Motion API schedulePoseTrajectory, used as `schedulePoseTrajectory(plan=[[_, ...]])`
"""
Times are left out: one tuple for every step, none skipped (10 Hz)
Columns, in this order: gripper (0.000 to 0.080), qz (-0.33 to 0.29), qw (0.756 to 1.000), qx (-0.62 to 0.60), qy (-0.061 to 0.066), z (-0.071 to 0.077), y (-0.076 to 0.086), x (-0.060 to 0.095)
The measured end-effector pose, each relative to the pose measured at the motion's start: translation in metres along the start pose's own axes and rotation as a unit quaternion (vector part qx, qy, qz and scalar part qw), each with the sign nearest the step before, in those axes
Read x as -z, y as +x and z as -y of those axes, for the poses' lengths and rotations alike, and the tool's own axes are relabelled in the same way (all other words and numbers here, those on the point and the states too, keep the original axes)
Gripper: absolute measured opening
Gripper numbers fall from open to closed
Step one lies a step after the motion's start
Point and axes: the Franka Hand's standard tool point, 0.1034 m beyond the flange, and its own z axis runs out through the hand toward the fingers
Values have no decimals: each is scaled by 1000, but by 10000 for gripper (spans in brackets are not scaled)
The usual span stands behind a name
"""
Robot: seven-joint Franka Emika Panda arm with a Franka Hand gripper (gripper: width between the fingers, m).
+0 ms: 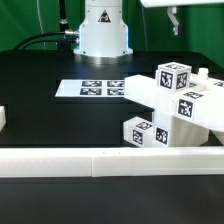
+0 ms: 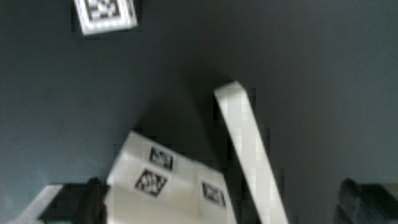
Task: Assemble chair
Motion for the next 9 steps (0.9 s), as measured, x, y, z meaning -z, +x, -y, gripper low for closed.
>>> schedulePoseTrajectory(plan=[[649,2,1000,-2,-2,-7,-19,-9],[649,6,1000,-4,-5,-9,-27,-14],[649,4,1000,-3,-4,-8,-24,-13],[649,4,1000,-3,-4,-8,-24,-13],[649,-7,1000,20,1,-10,-21,-16],[649,-26,999,42,5,-22,-20,-30],[649,-32,998,49,-3,-32,-23,-45],[649,-38,998,54,-9,-37,-24,-57],[649,-41,998,55,-15,-42,-26,-69]])
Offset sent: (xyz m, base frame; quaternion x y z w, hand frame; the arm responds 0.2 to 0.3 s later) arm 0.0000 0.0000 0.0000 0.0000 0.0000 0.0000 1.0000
